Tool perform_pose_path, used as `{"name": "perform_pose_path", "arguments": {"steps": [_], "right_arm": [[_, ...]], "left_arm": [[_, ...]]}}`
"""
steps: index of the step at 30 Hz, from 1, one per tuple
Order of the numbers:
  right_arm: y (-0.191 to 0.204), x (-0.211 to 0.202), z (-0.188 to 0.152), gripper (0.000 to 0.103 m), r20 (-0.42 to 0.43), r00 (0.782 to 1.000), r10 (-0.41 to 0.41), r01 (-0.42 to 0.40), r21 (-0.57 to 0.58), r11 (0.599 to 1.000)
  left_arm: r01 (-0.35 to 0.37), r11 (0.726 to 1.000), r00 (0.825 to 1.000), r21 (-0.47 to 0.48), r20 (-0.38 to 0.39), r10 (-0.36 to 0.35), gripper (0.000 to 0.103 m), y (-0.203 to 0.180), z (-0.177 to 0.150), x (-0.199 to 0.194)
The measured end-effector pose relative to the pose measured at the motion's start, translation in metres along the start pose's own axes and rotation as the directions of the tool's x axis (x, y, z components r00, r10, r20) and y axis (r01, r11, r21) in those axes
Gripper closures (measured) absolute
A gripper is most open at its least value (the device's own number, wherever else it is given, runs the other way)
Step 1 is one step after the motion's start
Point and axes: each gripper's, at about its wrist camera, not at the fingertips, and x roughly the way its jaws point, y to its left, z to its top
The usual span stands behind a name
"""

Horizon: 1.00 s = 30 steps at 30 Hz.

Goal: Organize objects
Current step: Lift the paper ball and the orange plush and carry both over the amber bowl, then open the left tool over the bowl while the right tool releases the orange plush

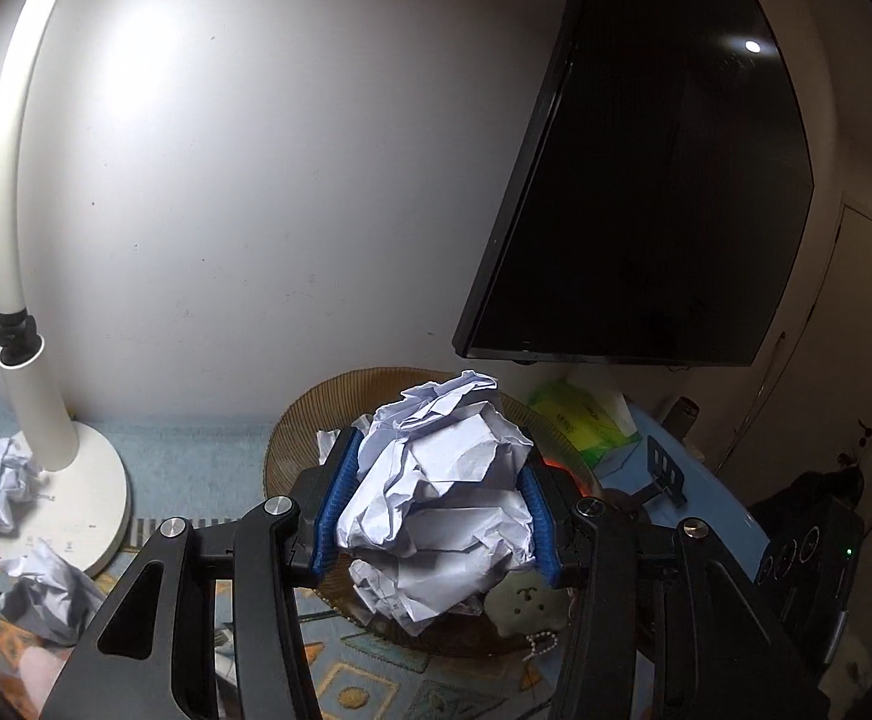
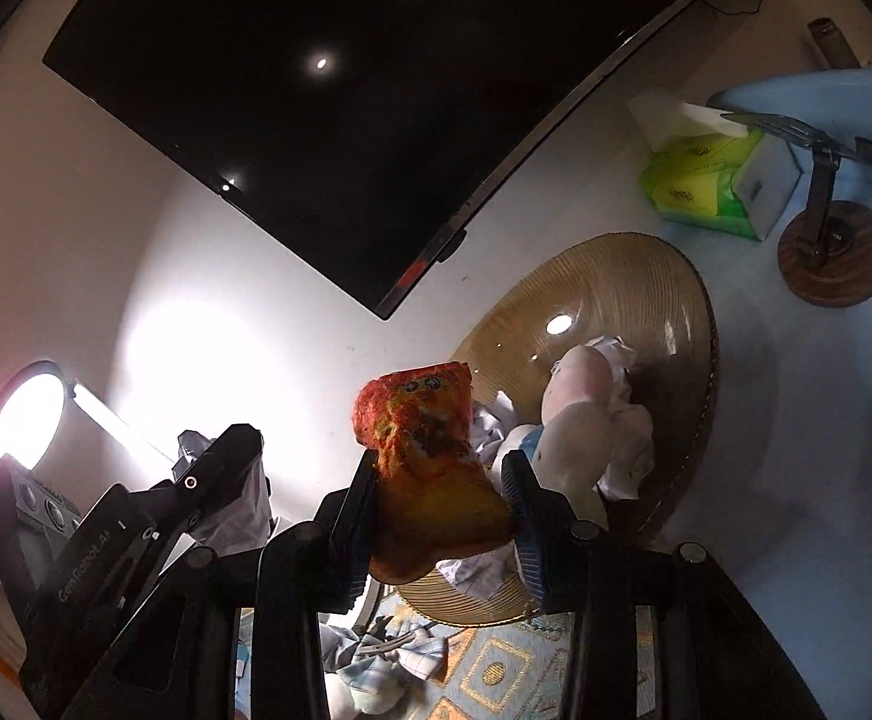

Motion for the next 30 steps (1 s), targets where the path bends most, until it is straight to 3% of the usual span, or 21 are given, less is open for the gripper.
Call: {"name": "perform_pose_path", "arguments": {"steps": [2,4,11,16,21,25,28,30], "right_arm": [[-0.002,0.003,-0.001,0.064,-0.006,1.0,-0.004,0.004,-0.001,1.0],[-0.004,0.007,-0.003,0.064,-0.021,1.0,-0.022,0.022,-0.006,1.0],[-0.007,0.014,-0.008,0.063,-0.037,0.998,-0.059,0.058,-0.03,0.998],[-0.004,0.008,-0.008,0.062,0.016,0.996,-0.088,0.088,-0.072,0.993],[-0.004,0.002,-0.006,0.062,0.042,0.997,-0.062,0.065,-0.078,0.995],[-0.004,0.003,-0.005,0.059,0.035,0.998,-0.057,0.06,-0.07,0.996],[-0.002,0.003,-0.004,0.059,0.037,0.998,-0.055,0.057,-0.079,0.995],[0.005,0.001,-0.004,0.059,0.05,0.997,-0.063,0.069,-0.116,0.991]], "left_arm": [[0.008,0.999,1.0,-0.04,0.018,-0.007,0.057,0.009,-0.004,0.009],[-0.01,0.999,0.998,-0.042,-0.057,0.008,0.057,0.015,-0.006,0.024],[0.015,0.99,0.993,-0.143,-0.115,-0.032,0.057,0.04,-0.019,0.038],[0.04,0.989,0.983,-0.145,-0.169,-0.064,0.057,0.035,-0.033,0.051],[0.088,0.981,0.974,-0.175,-0.193,-0.122,0.057,0.031,-0.037,0.064],[0.076,0.979,0.973,-0.19,-0.201,-0.114,0.054,0.028,-0.041,0.076],[0.075,0.971,0.969,-0.228,-0.215,-0.125,0.043,0.035,-0.043,0.086],[0.118,0.955,0.968,-0.271,-0.183,-0.172,0.019,0.04,-0.041,0.085]]}}
